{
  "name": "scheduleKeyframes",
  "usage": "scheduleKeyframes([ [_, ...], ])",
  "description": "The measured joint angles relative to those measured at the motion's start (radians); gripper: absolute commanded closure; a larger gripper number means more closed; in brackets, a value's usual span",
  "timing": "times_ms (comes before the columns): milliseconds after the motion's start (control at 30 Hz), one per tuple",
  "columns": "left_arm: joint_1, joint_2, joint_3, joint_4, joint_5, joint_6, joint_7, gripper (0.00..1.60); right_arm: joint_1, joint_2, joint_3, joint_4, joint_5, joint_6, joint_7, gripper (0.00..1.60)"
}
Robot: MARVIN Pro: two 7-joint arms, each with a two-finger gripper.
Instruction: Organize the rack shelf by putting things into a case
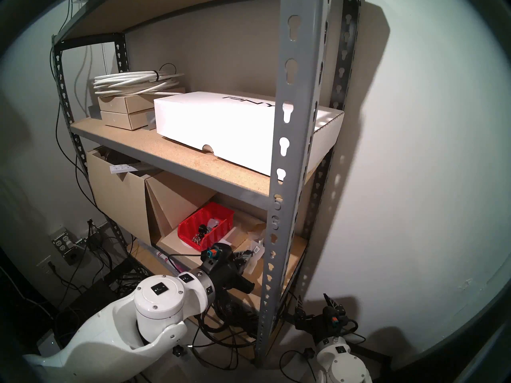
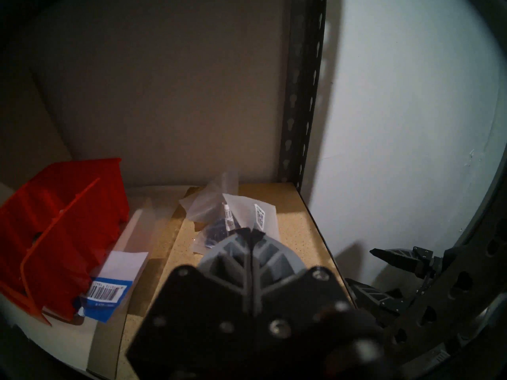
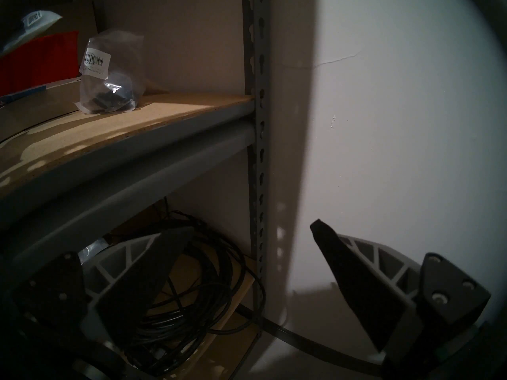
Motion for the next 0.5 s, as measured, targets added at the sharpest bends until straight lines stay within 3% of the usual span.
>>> scheduleKeyframes([
  [500, 0.059, 0.079, -0.210, -0.086, -0.165, 0.010, -0.047, 1.60, 0.000, 0.000, 0.000, 0.000, 0.000, 0.000, 0.000, 0.00],
])
